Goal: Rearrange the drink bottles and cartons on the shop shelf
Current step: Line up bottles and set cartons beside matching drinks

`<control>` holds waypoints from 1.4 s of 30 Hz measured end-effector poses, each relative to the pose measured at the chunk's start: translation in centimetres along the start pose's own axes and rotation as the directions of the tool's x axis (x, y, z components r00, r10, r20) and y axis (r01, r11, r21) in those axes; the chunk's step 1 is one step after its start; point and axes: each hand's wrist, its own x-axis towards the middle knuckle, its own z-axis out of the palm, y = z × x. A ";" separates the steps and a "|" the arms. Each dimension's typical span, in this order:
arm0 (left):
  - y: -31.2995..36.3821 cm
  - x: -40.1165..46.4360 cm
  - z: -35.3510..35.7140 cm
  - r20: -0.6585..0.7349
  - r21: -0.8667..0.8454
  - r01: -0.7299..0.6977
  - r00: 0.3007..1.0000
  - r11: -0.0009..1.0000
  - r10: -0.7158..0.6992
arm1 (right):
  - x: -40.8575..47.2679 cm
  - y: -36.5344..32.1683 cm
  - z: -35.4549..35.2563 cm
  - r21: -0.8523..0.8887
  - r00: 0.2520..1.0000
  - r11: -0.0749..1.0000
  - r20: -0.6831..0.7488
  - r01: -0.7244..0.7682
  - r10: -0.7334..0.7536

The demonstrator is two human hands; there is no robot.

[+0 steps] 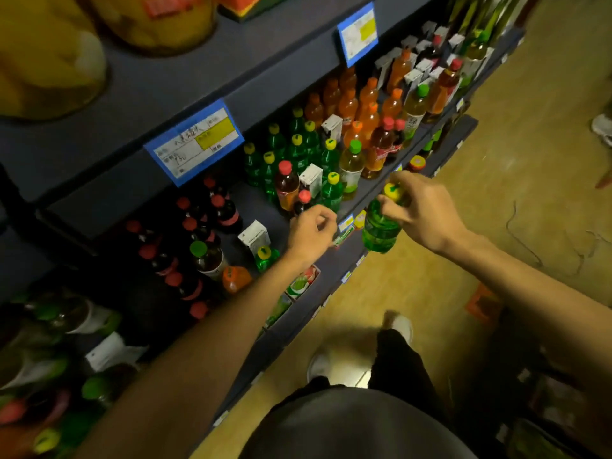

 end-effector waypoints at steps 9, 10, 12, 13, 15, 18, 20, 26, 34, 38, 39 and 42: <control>-2.8 2.9 0.6 -0.290 -0.064 0.307 0.905 0.949 -0.312 | 8.1 3.3 2.2 0.174 0.969 0.966 0.123 0.190 -0.213; -2.9 3.2 0.9 -0.312 -0.038 0.340 0.889 0.939 -0.335 | 9.0 3.9 2.2 0.201 0.958 0.955 0.145 0.218 -0.249; -2.9 3.9 1.3 -0.340 0.096 0.416 0.868 0.904 -0.363 | 10.7 5.1 2.1 0.254 0.932 0.930 0.177 0.267 -0.316; -2.9 4.2 1.4 -0.356 0.146 0.452 0.854 0.880 -0.379 | 11.5 5.6 2.0 0.278 0.923 0.919 0.184 0.281 -0.338; -2.6 5.1 1.8 -0.407 0.158 0.500 0.819 0.851 -0.405 | 12.7 6.7 1.8 0.324 0.908 0.898 0.196 0.296 -0.370; -1.7 7.0 2.0 -0.513 0.077 0.532 0.746 0.843 -0.424 | 14.3 8.4 1.4 0.413 0.880 0.855 0.212 0.314 -0.425; -0.7 8.6 1.7 -0.550 0.067 0.542 0.720 0.838 -0.422 | 15.3 9.4 1.4 0.463 0.874 0.833 0.213 0.303 -0.436; 1.1 13.9 1.8 -0.606 0.187 0.574 0.706 0.797 -0.366 | 17.4 11.7 2.0 0.531 0.851 0.795 0.235 0.293 -0.470; 0.0 18.2 2.0 -0.620 0.232 0.668 0.662 0.707 -0.421 | 18.9 13.2 1.6 0.568 0.838 0.770 0.237 0.291 -0.491; -1.0 18.2 1.8 -0.605 0.233 0.661 0.673 0.714 -0.425 | 19.3 13.7 1.7 0.555 0.839 0.780 0.246 0.288 -0.485; -1.2 18.1 1.8 -0.612 0.232 0.651 0.675 0.723 -0.412 | 19.3 13.7 1.8 0.554 0.837 0.780 0.246 0.292 -0.489; -1.5 17.5 1.4 -0.629 0.211 0.640 0.668 0.739 -0.399 | 19.2 13.9 1.8 0.542 0.828 0.779 0.245 0.315 -0.505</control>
